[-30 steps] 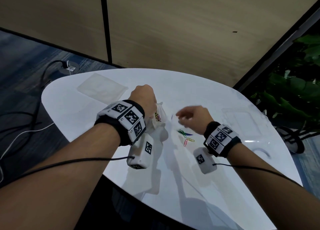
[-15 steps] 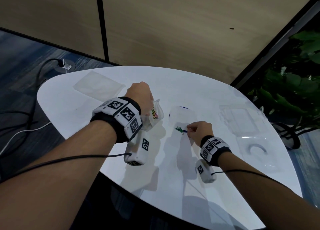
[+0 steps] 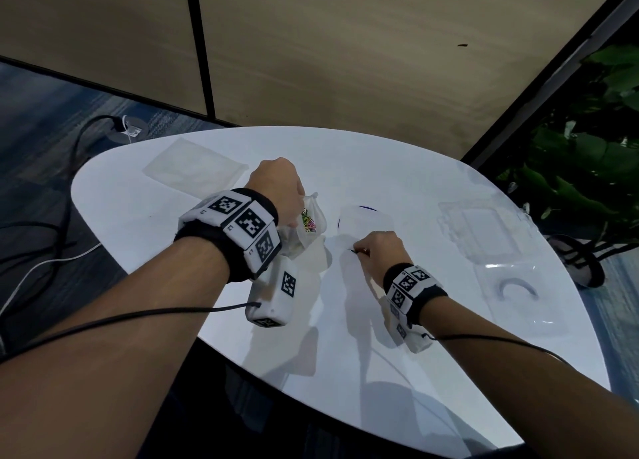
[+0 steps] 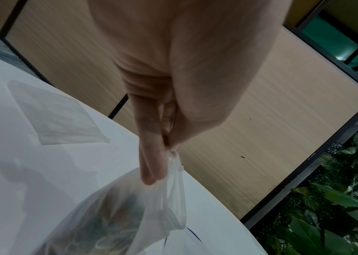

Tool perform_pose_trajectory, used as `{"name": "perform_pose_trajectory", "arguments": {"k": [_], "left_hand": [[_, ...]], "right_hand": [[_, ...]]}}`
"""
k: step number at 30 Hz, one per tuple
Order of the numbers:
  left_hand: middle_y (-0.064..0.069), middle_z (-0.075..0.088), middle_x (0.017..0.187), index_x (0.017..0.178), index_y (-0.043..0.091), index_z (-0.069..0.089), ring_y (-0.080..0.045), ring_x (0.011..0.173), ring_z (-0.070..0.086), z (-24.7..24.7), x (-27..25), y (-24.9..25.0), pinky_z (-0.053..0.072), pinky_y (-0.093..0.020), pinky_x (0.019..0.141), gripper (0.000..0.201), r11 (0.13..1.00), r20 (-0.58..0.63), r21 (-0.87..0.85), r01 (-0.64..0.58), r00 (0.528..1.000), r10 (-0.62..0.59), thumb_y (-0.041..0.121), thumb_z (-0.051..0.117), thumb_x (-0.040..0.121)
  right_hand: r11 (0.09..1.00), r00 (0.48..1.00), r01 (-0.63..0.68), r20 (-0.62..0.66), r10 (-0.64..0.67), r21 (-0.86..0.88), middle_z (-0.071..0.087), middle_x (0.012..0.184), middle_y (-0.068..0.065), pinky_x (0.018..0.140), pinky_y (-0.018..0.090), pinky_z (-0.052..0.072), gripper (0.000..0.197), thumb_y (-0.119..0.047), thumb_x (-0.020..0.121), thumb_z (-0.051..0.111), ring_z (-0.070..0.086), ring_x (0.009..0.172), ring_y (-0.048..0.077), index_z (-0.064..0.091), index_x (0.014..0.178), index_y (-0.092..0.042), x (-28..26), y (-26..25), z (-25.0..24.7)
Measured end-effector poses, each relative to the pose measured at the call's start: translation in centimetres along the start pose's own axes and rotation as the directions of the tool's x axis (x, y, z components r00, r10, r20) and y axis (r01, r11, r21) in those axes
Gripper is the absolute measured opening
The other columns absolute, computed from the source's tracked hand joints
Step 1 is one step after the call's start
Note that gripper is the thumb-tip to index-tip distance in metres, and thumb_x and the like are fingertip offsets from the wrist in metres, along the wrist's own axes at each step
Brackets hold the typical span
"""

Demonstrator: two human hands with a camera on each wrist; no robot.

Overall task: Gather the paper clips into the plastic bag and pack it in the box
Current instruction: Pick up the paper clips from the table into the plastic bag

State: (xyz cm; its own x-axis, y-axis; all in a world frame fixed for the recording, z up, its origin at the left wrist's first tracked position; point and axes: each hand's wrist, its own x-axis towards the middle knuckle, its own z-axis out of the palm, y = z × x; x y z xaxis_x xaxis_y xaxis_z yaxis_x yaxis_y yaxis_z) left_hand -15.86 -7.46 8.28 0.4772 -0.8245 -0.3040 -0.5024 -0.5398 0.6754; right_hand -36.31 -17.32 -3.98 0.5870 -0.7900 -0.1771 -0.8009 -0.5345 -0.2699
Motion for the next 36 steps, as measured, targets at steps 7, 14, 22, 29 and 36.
{"name": "perform_pose_trajectory", "arguments": {"k": [7,14,22,29,36], "left_hand": [[-0.017,0.077,0.101,0.106,0.005,0.076,-0.032,0.088,0.077,0.0,0.1,-0.1,0.064,-0.041,0.084,0.024,1.0,-0.001,-0.004,0.008,1.0,-0.008,-0.005,0.067,0.087],[-0.017,0.076,0.099,0.104,0.005,0.075,-0.031,0.079,0.078,0.1,0.1,0.1,0.065,-0.042,0.08,0.021,0.999,0.011,-0.031,0.025,1.0,-0.025,-0.005,0.064,0.089],[-0.015,0.077,0.098,0.102,0.008,0.075,-0.03,0.079,0.078,0.4,-0.1,0.4,0.064,-0.042,0.083,0.022,1.0,0.023,-0.025,0.013,1.0,-0.013,-0.002,0.057,0.093],[-0.015,0.075,0.101,0.103,0.009,0.075,-0.03,0.082,0.077,0.0,-0.3,0.3,0.064,-0.042,0.083,0.022,1.0,0.024,0.002,-0.016,1.0,0.016,-0.001,0.058,0.094],[-0.013,0.073,0.092,0.096,0.016,0.074,-0.031,0.078,0.077,-0.9,-0.3,0.0,0.065,-0.04,0.079,0.029,0.996,0.105,0.052,-0.075,0.992,0.07,0.004,0.048,0.101]], "right_hand": [[0.996,0.996,-0.085,0.005,0.085,0.024,0.073,0.08,0.0,0.072,0.029,0.058,0.02,-0.006,0.08,0.06,0.068,0.075,0.024,0.077,0.083,-0.017,0.4,-0.7,-0.6],[0.92,0.947,-0.287,0.221,0.231,0.267,0.069,0.064,-0.007,0.068,0.032,0.063,0.016,-0.004,0.058,0.074,0.067,0.062,0.015,0.075,0.068,-0.016,0.5,-0.5,-1.7],[0.452,0.98,-0.195,0.161,0.113,0.871,0.069,0.067,0.008,0.064,0.027,0.059,0.01,0.005,0.077,0.075,0.066,0.059,0.019,0.072,0.079,-0.004,1.6,-4.6,-6.4],[0.637,1.0,-0.004,-0.003,0.01,0.771,0.076,0.077,0.012,0.074,0.039,0.063,0.006,-0.014,0.082,0.074,0.075,0.072,0.024,0.077,0.082,-0.01,1.4,-8.2,-5.8],[0.834,0.99,0.132,-0.022,-0.143,0.535,0.069,0.116,-0.009,0.086,0.027,0.057,0.035,-0.01,0.08,0.071,0.07,0.092,0.009,0.072,0.111,-0.027,1.8,-6.1,-5.7]]}}
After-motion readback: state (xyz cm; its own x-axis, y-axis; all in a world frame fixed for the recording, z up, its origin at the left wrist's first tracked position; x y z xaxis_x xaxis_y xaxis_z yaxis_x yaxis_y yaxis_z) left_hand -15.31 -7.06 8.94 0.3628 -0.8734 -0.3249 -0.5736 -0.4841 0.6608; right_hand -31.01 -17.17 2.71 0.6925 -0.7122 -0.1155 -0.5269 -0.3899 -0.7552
